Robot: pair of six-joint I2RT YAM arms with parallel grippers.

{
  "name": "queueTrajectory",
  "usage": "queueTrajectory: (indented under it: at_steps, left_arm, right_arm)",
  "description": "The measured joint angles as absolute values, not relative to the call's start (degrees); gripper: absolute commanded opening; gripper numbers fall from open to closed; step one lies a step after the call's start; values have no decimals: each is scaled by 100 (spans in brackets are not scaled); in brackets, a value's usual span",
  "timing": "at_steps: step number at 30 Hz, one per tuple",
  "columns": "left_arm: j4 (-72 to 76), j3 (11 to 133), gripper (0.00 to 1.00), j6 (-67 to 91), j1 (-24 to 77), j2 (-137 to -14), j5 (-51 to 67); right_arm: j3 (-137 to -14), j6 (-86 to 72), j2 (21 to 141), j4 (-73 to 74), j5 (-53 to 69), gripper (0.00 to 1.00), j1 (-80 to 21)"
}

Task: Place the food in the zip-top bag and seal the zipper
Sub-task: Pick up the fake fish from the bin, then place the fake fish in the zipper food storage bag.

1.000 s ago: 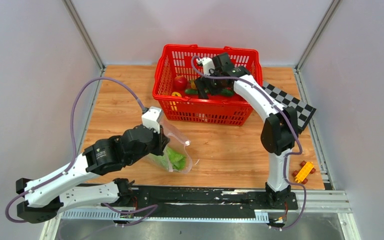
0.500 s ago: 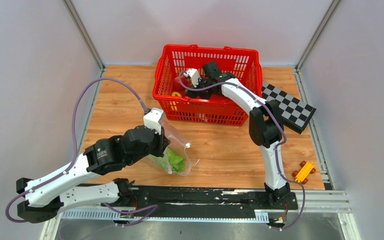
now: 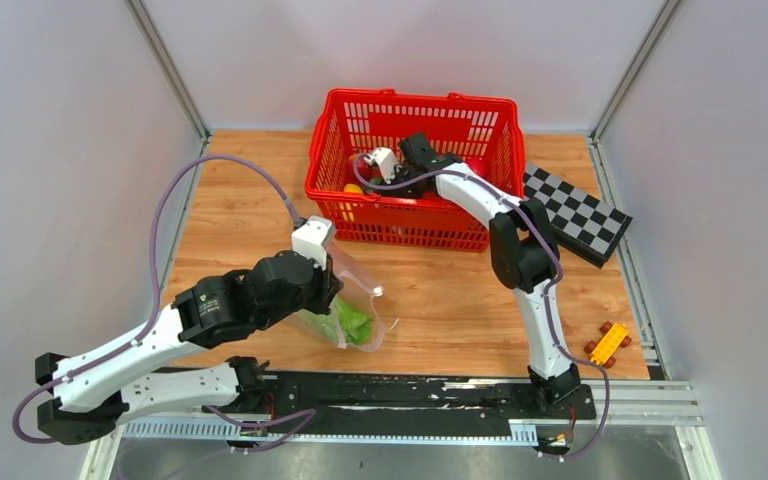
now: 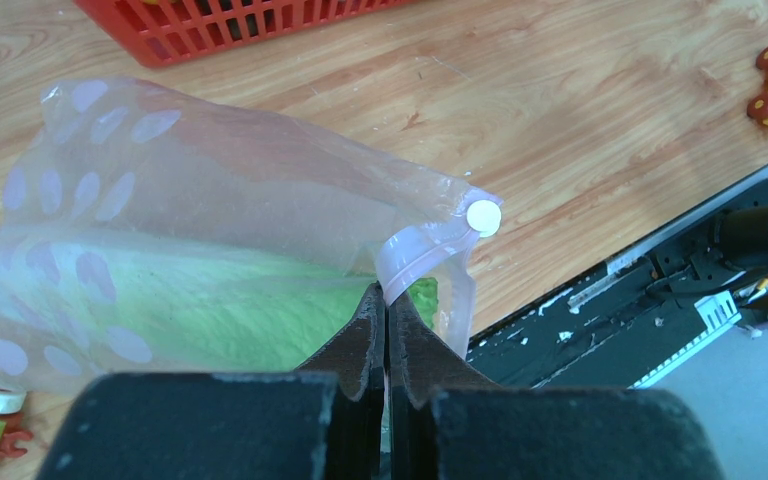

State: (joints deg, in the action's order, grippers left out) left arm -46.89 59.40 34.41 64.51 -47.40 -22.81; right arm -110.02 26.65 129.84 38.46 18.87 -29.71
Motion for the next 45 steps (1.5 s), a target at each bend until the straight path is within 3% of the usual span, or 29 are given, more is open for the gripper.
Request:
queueTrajectory:
  at_steps: [6, 17, 20, 23, 26, 29, 45]
  left_arm:
    - [-4689, 5940, 0, 3439, 6451, -4722, -2281]
    - [-4687, 5940, 0, 3444, 6451, -4602, -2276]
    - [-4685, 5940, 0, 3444, 6451, -4598, -2268]
    - [-4685, 5940, 0, 3441, 6451, -4598, -2250]
    - [-4685, 5940, 0, 3441, 6451, -4600, -2244]
    - [-4685, 5940, 0, 3444, 6451, -4604, -2233]
    - [-4521, 5940, 0, 3428, 6451, -4742, -2147]
  right_arm:
    - [-11159, 2445, 13023, 3979, 1673, 87, -2982]
    - [-11463, 1883, 13391, 4174, 1518, 89, -2958]
    - [-11511, 1772, 13504, 4261, 1688, 74, -2974]
    - [-11590, 1732, 13568, 4357, 1704, 45, -2976]
    - [-11590, 1559, 13568, 4438, 1796, 23, -2904]
    - [-11585, 1398, 13544, 4477, 1951, 11, -2797]
    - [-10248, 484, 10960, 3804, 2714, 1, -2410]
